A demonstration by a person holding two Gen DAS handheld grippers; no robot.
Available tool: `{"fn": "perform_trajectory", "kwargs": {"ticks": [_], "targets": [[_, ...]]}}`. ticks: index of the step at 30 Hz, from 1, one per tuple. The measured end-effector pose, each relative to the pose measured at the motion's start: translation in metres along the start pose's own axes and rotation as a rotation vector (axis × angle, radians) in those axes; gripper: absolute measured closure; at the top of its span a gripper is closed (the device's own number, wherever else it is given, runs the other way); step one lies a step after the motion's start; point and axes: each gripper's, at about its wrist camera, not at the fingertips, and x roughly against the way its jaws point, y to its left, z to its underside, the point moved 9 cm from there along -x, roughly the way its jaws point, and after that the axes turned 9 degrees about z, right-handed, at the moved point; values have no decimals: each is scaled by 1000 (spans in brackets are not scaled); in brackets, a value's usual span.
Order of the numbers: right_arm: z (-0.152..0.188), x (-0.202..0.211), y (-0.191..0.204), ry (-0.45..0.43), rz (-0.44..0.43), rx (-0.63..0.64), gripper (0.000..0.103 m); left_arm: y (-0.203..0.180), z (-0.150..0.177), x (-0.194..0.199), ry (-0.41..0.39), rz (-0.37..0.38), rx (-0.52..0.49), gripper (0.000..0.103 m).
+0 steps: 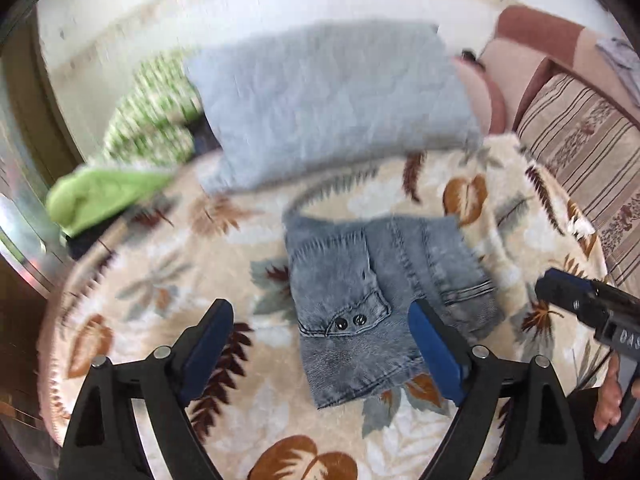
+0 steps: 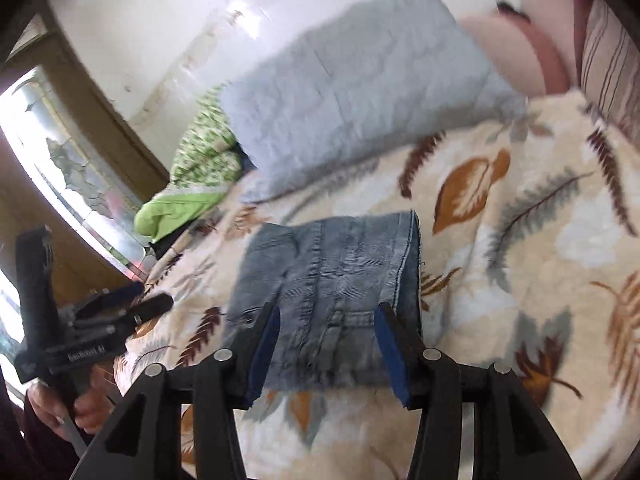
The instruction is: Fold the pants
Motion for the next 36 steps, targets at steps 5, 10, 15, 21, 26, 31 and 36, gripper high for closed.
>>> {"fn": "perform_trajectory", "kwargs": {"ticks": [5, 10, 15, 21, 26, 31, 36], "targets": [[2, 60, 32, -102, -5, 63, 48, -11, -11, 64, -127, -91, -64, 9], [-2, 110, 64, -213, 12, 127, 44, -15, -19, 117, -240, -159, -95, 7], [-5, 148, 88, -313, 48, 184, 39, -12, -24, 159, -328, -202, -88, 2], [-3, 171, 108, -373, 65, 232, 38, -8, -21, 186, -373, -225, -64, 1], [-1, 176, 113, -397, 78, 251, 37, -4, -20, 197, -393, -241, -38, 0], [0, 175, 114, -399, 76, 256, 37, 3, -20, 203, -405, -253, -9, 0], [2, 170, 116, -393, 84, 268, 37, 9, -20, 208, -412, -256, 14, 0]]}}
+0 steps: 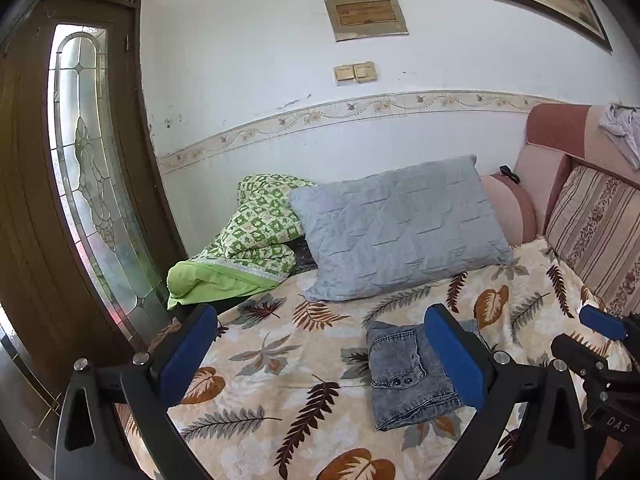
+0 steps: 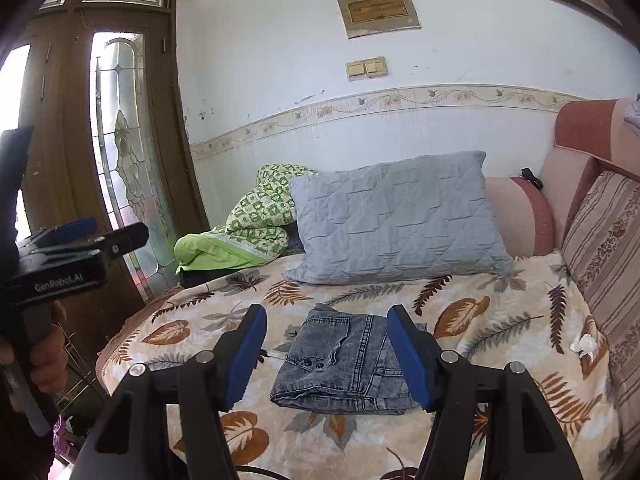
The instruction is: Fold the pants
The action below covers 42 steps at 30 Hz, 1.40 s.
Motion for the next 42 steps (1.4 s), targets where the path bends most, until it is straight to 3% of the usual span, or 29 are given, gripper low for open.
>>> {"fn": "perform_trajectory", "kwargs": {"ticks": [10, 42], "targets": [[1, -1, 13, 1, -21, 31, 37, 5, -3, 4, -18, -31, -2, 0], [2, -5, 29, 15, -45, 72, 37, 12, -11, 22, -47, -22, 25, 0]]}}
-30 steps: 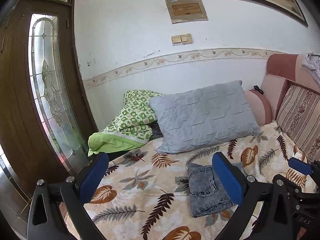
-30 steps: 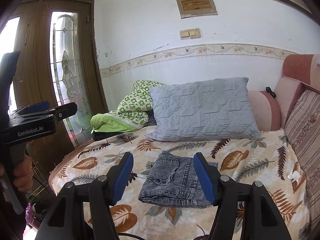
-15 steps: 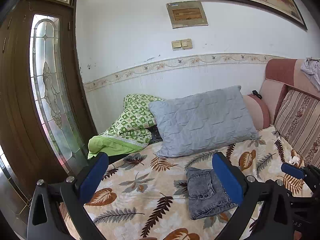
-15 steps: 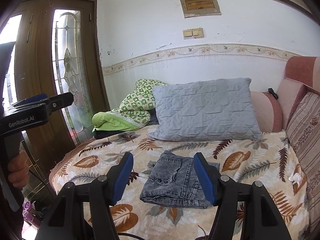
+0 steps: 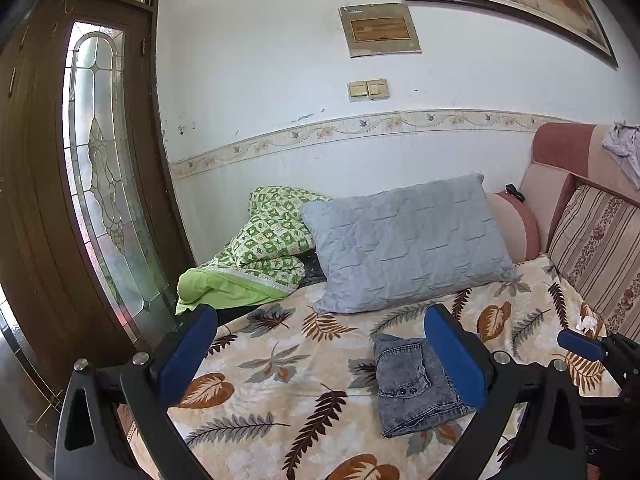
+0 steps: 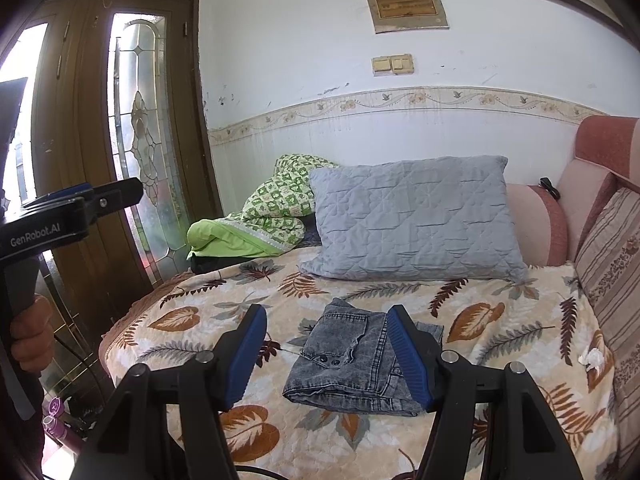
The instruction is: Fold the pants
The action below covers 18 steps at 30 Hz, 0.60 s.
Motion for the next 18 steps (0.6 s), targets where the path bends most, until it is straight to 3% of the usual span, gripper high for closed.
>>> {"fn": "perform_trajectory", "kwargs": {"ticks": [18], "targets": [[11, -11, 15, 36, -13, 29, 37, -5, 5, -4, -8, 62, 9, 0]]}}
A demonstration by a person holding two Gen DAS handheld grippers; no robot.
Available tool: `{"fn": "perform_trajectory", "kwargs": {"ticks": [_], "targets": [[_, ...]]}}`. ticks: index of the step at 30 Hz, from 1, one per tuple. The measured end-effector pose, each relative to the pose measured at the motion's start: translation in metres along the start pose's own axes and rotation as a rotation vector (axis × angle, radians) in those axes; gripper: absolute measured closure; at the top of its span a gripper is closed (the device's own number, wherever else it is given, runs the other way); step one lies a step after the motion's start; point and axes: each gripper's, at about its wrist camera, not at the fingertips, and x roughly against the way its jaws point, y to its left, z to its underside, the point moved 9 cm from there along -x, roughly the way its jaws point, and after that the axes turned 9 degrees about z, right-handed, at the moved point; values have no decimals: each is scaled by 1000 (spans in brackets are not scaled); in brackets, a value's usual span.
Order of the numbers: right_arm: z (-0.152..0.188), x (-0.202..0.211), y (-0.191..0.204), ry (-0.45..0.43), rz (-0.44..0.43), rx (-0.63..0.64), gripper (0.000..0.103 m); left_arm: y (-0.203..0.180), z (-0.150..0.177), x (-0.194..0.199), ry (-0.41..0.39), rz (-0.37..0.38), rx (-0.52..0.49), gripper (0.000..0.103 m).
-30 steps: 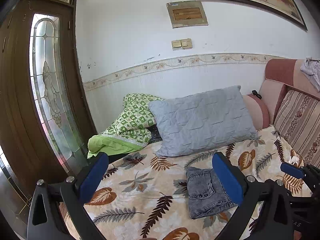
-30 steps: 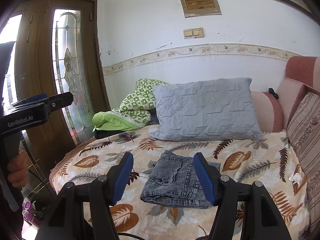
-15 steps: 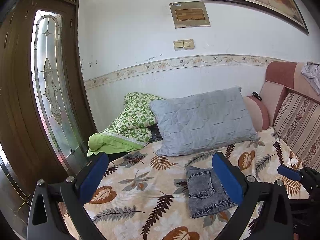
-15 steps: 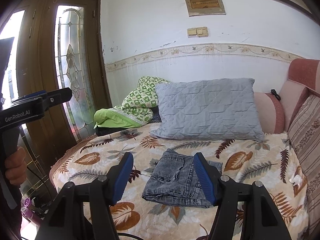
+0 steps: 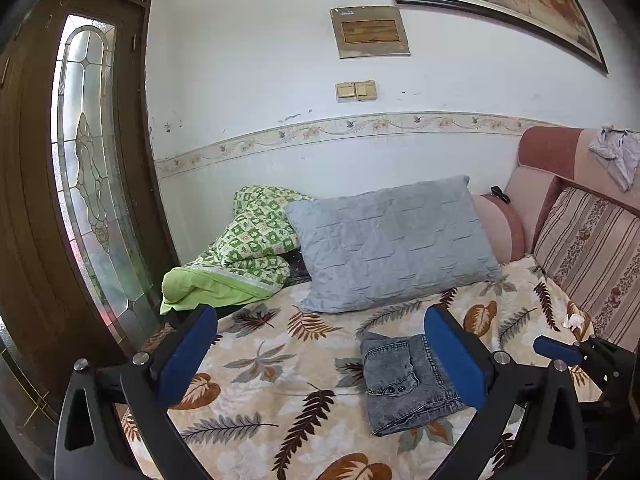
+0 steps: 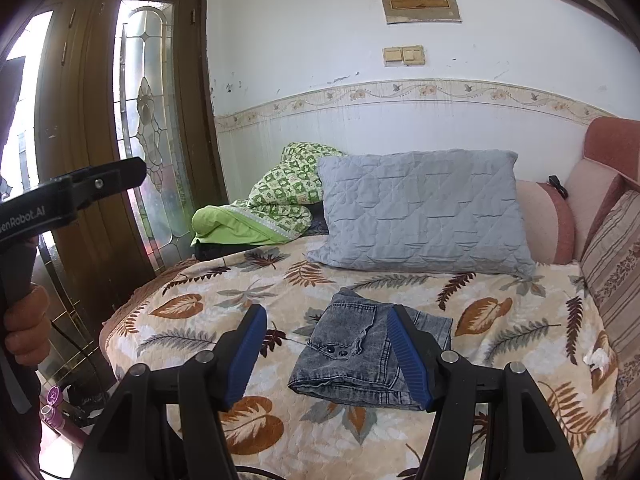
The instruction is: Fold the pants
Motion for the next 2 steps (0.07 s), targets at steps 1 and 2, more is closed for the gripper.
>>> {"fn": "perform_trajectory", "kwargs": {"ticks": [1, 2], "targets": [[1, -1, 0, 2, 0, -2, 37, 0, 1, -2, 1, -1, -1, 0], [1, -2, 0, 5, 0, -3, 37, 1, 2, -4, 5, -4, -1, 0]]}}
